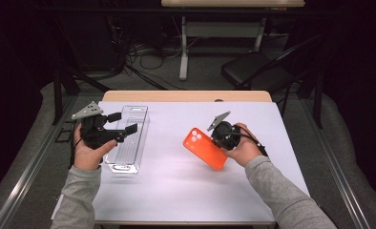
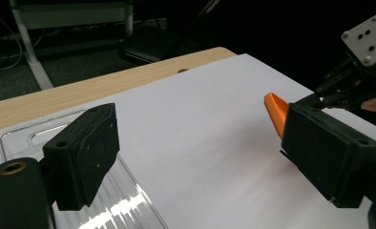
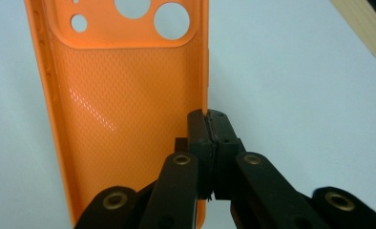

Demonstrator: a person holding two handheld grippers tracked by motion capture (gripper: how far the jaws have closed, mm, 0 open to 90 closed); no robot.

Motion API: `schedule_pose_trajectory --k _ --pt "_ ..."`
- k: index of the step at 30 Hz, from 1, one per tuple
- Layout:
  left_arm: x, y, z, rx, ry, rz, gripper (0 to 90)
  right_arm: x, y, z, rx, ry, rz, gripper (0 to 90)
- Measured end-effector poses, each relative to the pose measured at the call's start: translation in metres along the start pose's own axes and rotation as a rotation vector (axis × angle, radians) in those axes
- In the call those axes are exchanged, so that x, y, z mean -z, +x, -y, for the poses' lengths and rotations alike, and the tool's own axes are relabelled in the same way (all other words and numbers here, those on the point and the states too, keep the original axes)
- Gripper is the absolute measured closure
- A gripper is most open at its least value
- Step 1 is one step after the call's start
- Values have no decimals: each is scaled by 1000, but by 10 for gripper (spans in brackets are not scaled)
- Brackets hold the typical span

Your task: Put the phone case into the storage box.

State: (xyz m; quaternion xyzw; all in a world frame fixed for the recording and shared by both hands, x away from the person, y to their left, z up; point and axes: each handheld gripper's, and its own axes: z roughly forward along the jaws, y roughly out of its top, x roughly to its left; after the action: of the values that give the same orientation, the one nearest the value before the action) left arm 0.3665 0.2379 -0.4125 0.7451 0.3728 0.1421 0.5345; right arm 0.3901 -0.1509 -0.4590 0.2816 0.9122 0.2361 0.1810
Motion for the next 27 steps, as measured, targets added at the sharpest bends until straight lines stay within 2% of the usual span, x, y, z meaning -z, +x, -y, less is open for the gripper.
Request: schedule_pose_trajectory --k 3,4,9,15,22,27 --pt "-3 -2 0 3 0 5 138 4 1 2 -44 -44 8 898" --pt "-3 -3 1 6 1 11 148 6 3 2 -69 -73 13 898" --pt "-9 -9 1 11 0 26 151 12 8 1 -107 -118 30 898" --pt "-15 -19 2 3 1 47 154 22 18 0 -195 -229 44 898" --pt "-23 -30 2 5 9 60 156 26 25 -2 -237 -297 60 898" --pt "-28 -37 4 6 9 87 158 29 32 -5 -261 -335 66 898"
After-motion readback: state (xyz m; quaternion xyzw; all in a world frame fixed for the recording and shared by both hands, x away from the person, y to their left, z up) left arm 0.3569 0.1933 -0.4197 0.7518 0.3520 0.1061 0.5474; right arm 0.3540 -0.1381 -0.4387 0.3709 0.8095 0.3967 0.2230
